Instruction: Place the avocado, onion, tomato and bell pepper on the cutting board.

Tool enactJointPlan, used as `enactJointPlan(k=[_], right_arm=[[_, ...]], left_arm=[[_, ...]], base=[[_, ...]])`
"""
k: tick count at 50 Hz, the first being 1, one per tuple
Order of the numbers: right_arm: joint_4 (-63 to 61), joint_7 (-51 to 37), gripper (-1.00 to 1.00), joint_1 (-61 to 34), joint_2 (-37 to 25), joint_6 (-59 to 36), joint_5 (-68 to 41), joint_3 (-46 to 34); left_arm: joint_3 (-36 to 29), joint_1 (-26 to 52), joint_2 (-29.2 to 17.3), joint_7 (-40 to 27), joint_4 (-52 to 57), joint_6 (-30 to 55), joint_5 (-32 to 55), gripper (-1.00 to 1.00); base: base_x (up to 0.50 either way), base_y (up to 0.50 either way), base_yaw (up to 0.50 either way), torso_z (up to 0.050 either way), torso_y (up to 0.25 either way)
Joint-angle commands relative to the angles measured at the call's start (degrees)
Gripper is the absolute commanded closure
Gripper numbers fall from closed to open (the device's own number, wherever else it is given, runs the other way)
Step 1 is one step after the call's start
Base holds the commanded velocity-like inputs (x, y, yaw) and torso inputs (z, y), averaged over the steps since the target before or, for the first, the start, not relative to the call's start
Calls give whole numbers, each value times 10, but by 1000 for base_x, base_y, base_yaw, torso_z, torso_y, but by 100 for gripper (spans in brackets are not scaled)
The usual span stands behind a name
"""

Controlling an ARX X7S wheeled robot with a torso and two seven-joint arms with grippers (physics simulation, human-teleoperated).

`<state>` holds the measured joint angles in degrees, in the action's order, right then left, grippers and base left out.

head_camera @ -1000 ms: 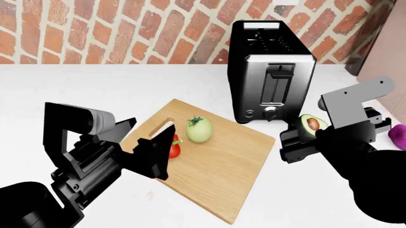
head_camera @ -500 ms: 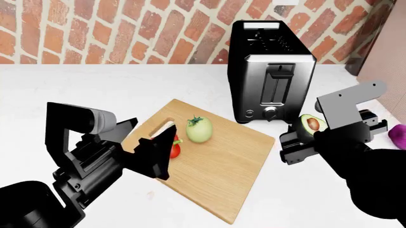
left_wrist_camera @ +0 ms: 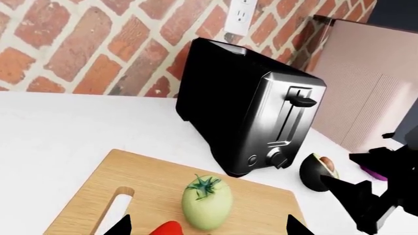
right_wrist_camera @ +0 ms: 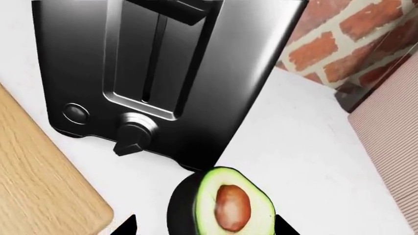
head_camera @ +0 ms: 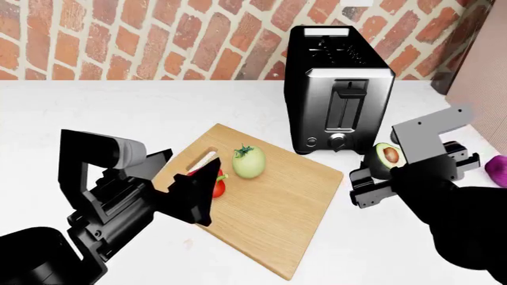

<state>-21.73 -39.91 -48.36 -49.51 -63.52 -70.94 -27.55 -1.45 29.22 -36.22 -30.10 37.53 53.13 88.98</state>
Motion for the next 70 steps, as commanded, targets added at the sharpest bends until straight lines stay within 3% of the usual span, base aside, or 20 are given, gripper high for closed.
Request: enactJointPlan(k=[1,70], right_arm=[[25,17,-100,-4,7,6,27,-17],[91,70,-100,2,20,33,87,-68]], left_arm=[[-6,0,4,8,-8,-2,-13,-100],[-9,-3,-12,-19,10,-13,11,-100]], base=[[0,0,0,0,0],[0,0,0,0,0]])
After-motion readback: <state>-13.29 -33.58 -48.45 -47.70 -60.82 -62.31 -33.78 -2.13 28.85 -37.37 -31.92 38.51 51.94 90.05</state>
